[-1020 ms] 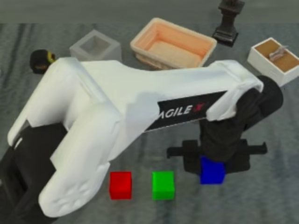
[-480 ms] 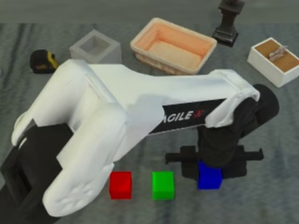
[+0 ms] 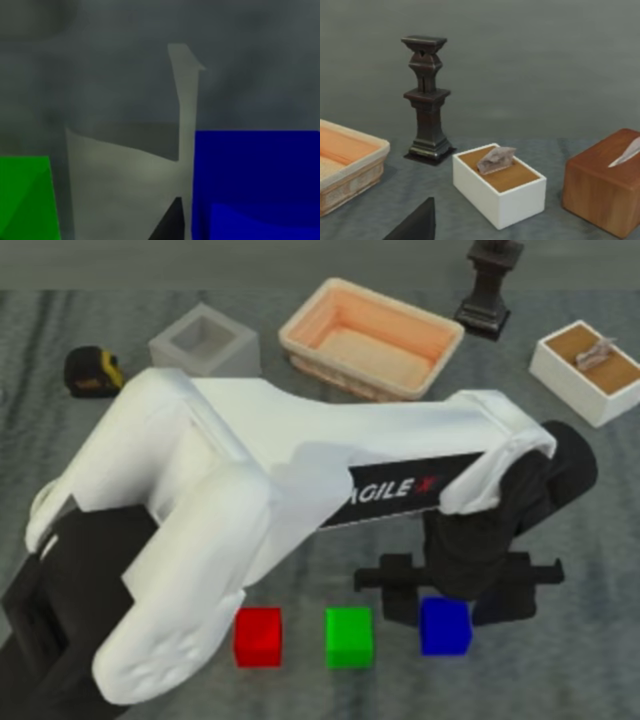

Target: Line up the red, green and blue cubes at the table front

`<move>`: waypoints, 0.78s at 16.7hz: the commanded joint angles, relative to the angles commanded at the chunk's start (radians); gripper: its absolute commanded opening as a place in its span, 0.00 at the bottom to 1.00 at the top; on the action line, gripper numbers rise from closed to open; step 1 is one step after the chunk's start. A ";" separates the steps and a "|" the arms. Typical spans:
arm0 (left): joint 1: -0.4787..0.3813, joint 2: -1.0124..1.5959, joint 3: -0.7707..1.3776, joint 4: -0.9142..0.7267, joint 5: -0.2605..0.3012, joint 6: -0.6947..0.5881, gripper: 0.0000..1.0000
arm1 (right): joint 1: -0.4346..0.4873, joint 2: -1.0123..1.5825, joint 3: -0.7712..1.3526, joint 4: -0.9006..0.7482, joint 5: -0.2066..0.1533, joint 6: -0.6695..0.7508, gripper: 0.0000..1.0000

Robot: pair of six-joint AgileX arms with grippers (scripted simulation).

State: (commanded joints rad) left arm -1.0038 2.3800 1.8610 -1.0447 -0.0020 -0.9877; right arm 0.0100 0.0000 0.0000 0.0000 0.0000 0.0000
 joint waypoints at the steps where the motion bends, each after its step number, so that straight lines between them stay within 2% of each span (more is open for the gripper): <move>1: 0.000 0.000 0.000 0.000 0.000 0.000 0.90 | 0.000 0.000 0.000 0.000 0.000 0.000 1.00; 2: 0.000 0.000 0.000 0.000 0.000 0.000 0.98 | 0.000 0.000 0.000 0.000 0.000 0.000 1.00; 3: 0.000 0.000 0.000 0.000 0.000 0.000 1.00 | 0.000 0.000 0.000 0.000 0.000 0.000 1.00; 13: 0.002 -0.003 0.017 -0.018 0.000 -0.001 1.00 | 0.000 0.000 0.000 0.000 0.000 0.000 1.00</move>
State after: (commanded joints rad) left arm -1.0018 2.3773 1.8783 -1.0622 -0.0021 -0.9888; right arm 0.0100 0.0000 0.0000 0.0000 0.0000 0.0000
